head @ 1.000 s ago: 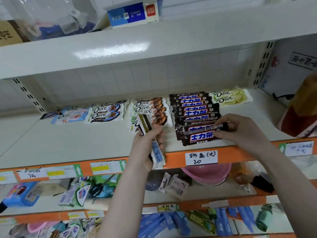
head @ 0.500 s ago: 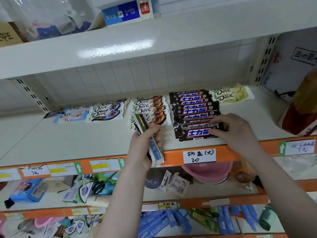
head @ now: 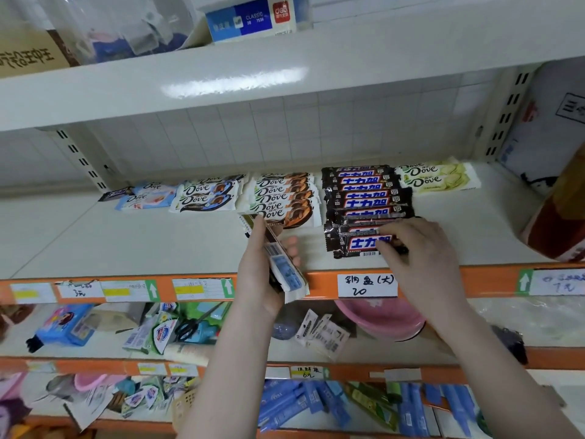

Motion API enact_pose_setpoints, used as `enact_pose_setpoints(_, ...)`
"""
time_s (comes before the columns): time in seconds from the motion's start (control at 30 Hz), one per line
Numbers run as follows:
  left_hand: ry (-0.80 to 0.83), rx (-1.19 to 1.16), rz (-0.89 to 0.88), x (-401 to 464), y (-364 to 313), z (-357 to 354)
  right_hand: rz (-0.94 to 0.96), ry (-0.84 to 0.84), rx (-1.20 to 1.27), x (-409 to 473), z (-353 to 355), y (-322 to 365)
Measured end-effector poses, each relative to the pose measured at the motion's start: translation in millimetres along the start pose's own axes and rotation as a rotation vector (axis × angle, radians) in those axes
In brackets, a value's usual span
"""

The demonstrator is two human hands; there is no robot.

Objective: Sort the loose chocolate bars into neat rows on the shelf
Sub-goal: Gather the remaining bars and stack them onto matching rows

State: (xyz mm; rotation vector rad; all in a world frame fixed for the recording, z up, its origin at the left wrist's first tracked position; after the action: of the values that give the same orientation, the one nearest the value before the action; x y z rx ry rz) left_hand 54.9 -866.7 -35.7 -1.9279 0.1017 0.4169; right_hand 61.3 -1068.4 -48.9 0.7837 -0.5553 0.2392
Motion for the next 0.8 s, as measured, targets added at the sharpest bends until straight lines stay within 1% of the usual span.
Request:
enact_pose_setpoints(0.13, -0.027, -0.044, -0.058, -9, 0, 12, 0.017, 0.107, 0.127, -10, -19, 27)
enact_pose_setpoints(0.23, -0.052, -0.075, -0.079, -16, -3, 26, -0.035, 0.206, 0.250, -14, -34, 50)
enact_pose_setpoints(0.33, -0.094, -0.126, -0.109, -20, -11, 41, -0.075, 0.279, 0.431, -18, -48, 78)
enact_pose_setpoints(0.43, -0.158, -0.129, -0.168, -19, -21, 60, -0.083, 0.447, 0.574, -21, -69, 109)
enact_pose_setpoints(0.5, -0.197, -0.087, -0.231, -19, -29, 75, -0.101, 0.551, 0.607, -23, -86, 128)
enact_pose_setpoints(0.6, -0.195, -0.020, -0.270, -17, -41, 105, -0.099, 0.571, 0.549, -23, -112, 153)
enact_pose_setpoints(0.67, -0.167, 0.006, -0.242, -15, -50, 129, -0.082, 0.549, 0.552, -21, -127, 171)
enact_pose_setpoints(0.8, -0.121, -0.014, -0.185, -11, -72, 184, -0.177, 0.473, 0.731, -14, -154, 203)
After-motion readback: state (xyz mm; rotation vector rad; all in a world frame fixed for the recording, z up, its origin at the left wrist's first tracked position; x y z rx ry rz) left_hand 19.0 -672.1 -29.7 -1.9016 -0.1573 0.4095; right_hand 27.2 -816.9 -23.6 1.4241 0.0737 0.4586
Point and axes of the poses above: each hand's wrist, its own x-axis towards the middle knuckle, its own z-axis out of the back of the hand, y = z × x, the point moved 2 cm from there along x, towards the middle knuckle, and after that the axes turned 15 degrees about x, right-handed, at the moved point
